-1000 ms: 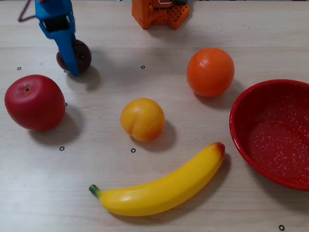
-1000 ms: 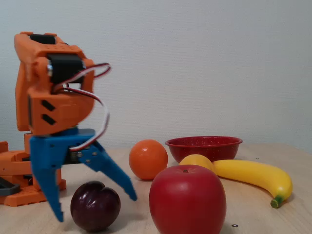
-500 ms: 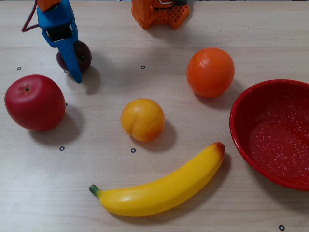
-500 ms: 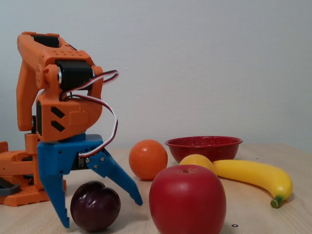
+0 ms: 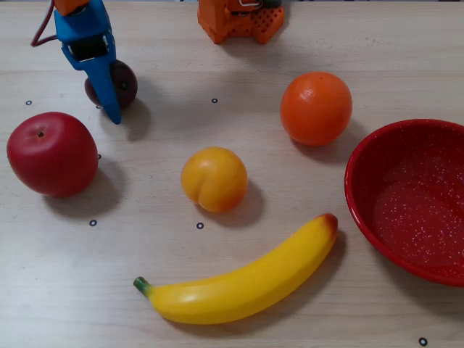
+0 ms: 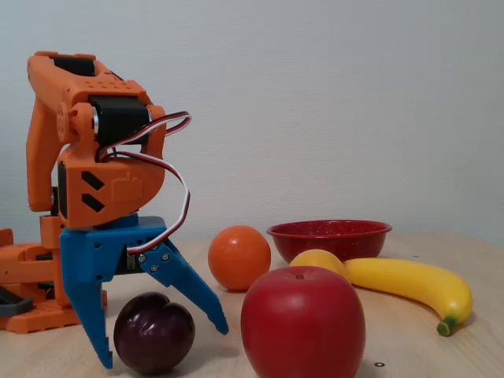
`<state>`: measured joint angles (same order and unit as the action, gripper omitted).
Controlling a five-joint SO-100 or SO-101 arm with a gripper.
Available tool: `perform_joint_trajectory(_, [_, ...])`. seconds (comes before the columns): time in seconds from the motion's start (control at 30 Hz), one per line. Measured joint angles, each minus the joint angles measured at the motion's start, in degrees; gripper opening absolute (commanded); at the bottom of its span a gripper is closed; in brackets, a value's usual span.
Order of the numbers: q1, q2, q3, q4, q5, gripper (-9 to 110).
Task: Put plum in the red bowl.
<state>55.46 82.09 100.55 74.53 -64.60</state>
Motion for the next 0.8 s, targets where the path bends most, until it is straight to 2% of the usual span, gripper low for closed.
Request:
perform_joint_trajectory(0.6, [0.09, 0.0, 0.0, -0.44, -0.88, 36])
perform_joint_trajectory(0.8, [0.09, 0.09, 0.0, -0.62, -1.76, 27])
